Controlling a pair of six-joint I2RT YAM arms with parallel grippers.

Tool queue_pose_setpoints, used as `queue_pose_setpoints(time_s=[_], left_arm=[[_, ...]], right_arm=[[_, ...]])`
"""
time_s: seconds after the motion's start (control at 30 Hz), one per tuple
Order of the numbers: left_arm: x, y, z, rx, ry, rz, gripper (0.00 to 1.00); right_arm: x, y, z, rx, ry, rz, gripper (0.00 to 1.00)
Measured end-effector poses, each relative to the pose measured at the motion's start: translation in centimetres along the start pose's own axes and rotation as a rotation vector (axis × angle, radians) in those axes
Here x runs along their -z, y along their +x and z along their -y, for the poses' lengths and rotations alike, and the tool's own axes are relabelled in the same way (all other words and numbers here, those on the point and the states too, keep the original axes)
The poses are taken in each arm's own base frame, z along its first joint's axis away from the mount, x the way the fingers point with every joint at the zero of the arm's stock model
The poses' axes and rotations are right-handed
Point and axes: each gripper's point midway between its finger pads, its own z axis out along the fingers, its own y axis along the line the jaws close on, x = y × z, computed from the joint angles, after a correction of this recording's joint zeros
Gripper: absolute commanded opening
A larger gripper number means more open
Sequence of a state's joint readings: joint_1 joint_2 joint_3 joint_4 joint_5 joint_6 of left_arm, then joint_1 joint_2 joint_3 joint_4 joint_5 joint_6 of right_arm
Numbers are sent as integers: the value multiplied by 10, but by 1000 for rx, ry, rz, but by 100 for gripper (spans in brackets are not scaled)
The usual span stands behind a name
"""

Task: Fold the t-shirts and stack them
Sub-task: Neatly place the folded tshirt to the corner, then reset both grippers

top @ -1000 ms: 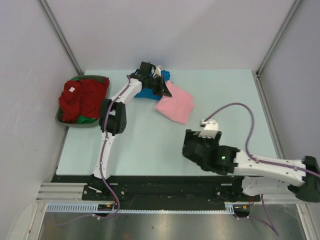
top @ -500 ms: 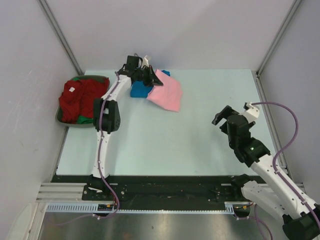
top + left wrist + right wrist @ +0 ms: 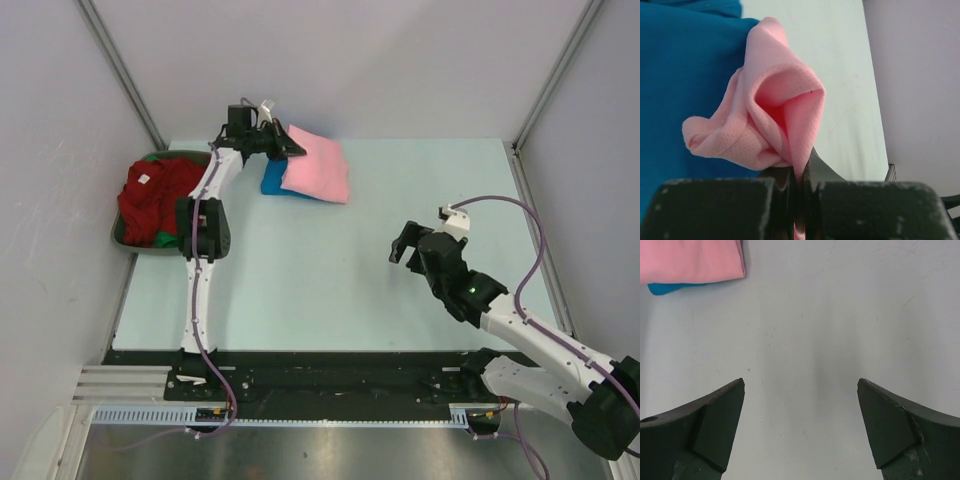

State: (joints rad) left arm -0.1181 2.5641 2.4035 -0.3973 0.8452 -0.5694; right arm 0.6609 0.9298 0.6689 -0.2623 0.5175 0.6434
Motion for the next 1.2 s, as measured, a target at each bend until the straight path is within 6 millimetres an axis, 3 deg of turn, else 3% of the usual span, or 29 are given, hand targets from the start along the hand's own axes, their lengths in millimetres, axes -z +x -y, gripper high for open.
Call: queue_pose_setpoints(time_s=[0.23,0.47,0.5,0.6,0.63,1.0,1.1,1.2], left_arm=[[8,1,-51,67,-43,4,0],[26,-9,-74,96,-54,28,8],[29,-11,-76,96,-51,33,14],[39,-19,-83,97,-49,56,61],[43,-22,-86,100,-48,64,99],[53,-29,-111,131,-117,106,100],[58,-18,-134,181,-266,112,100],[77,4,-156,249,-472,105,100]], right_arm=[[-4,7,-14,28,-33,-6,100],[-10,11,-18,37,-36,-9,100],[-11,13,-18,40,-35,-12,100],[-14,16,-20,45,-35,-17,100],[-15,16,-20,46,-36,-19,100],[-21,28,-24,71,-39,-43,100],[-26,31,-17,86,8,-59,100],[-33,35,-7,100,78,-74,100]])
